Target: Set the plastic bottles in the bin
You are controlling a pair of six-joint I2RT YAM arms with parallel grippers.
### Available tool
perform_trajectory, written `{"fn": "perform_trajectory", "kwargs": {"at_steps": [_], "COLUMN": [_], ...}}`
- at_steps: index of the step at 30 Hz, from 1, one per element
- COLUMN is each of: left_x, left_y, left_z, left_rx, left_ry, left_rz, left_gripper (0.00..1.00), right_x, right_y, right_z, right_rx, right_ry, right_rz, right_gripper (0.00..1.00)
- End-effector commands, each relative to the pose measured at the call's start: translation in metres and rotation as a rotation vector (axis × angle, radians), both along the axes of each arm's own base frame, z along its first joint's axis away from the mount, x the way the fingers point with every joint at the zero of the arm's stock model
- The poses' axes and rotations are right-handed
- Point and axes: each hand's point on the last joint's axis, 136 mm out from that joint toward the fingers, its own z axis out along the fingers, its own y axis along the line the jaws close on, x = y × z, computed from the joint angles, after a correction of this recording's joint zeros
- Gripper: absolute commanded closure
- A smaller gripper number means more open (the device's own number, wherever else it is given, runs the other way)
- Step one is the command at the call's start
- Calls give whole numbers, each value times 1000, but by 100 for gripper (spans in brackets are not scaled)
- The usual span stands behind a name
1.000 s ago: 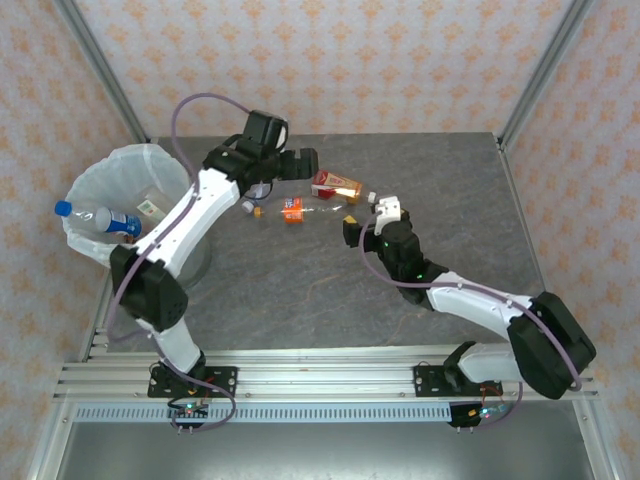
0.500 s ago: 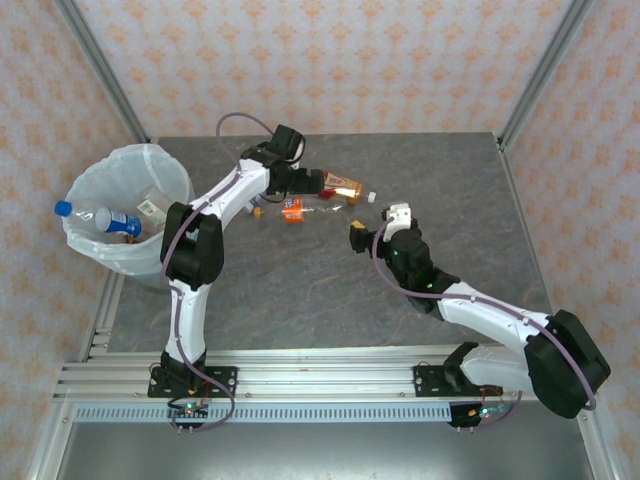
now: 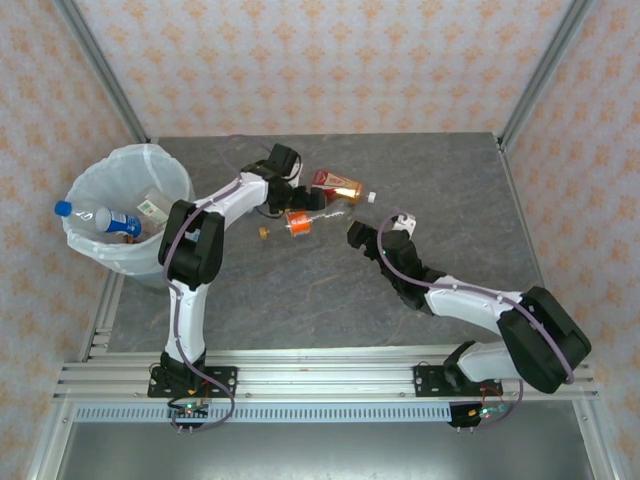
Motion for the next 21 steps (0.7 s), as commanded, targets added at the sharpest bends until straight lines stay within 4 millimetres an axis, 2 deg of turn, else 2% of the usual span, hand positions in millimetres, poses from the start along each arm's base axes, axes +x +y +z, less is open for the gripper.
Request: {"fn": "perform_trajectory", "kwargs": {"at_steps": [1,4,8,14,16,21], "left_x": [-11,-27,-46,-78,-87,-106], "left_y": [-13,-16,-22,-37,-42,-53], "left_z": [33,29,28,9,18,16], "left_rx": [-58,-44,-54,11,24,78], "left_ry": [-72,-61,-53,-7,-33,-55], "left_rz": [-28,-46,-75,-186,-236,-368], "left_gripper": [0,0,0,0,0,0], "right_x": [3,7,14,26,30,36], "right_y": [-5,-2,1,12,16,15], "right_z": [-10,-19,-28,-49,-53,-54], "right_rx": [233,389,463,611,646,679], "right_ry": [97,158,196,278,295,303], "right_rz": [-139,-197,-228,-225,-224,-238], "right_gripper": [1,1,1,1,1,1]}}
